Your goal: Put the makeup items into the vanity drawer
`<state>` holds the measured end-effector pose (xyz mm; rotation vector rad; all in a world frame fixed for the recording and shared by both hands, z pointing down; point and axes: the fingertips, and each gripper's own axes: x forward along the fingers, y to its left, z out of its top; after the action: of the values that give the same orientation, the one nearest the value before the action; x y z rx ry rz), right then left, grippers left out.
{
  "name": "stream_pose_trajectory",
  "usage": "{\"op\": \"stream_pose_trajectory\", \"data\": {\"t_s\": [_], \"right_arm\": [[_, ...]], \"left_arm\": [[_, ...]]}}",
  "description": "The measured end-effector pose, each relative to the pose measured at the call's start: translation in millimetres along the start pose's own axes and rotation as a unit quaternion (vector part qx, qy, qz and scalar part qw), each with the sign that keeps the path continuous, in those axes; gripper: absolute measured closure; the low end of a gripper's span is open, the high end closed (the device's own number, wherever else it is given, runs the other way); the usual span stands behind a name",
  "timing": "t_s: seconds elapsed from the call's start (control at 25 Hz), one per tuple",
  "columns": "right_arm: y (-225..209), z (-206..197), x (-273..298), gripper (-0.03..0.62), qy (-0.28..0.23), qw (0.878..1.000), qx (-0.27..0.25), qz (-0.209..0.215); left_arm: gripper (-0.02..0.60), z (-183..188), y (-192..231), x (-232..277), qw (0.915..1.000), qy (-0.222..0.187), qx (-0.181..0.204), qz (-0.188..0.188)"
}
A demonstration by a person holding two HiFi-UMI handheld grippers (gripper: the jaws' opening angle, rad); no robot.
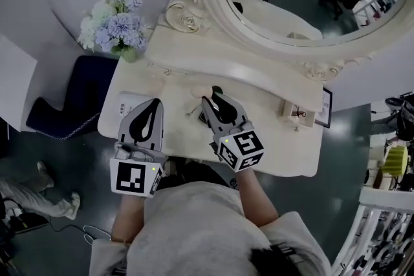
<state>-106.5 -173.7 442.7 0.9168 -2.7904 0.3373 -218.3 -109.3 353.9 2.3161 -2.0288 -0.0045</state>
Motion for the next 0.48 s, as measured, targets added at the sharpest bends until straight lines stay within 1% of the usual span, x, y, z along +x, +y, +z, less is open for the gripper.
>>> {"op": "stream_pose_trajectory", "data": {"t_s": [0.48], "right_arm": [[2.2, 21.3, -46.3, 0.510, -0.045, 0.998, 0.000, -0.049]], "left_arm": [[0.568, 13.2, -33.9, 1.4, 0.9974, -0.018, 0.009, -0.069]]}}
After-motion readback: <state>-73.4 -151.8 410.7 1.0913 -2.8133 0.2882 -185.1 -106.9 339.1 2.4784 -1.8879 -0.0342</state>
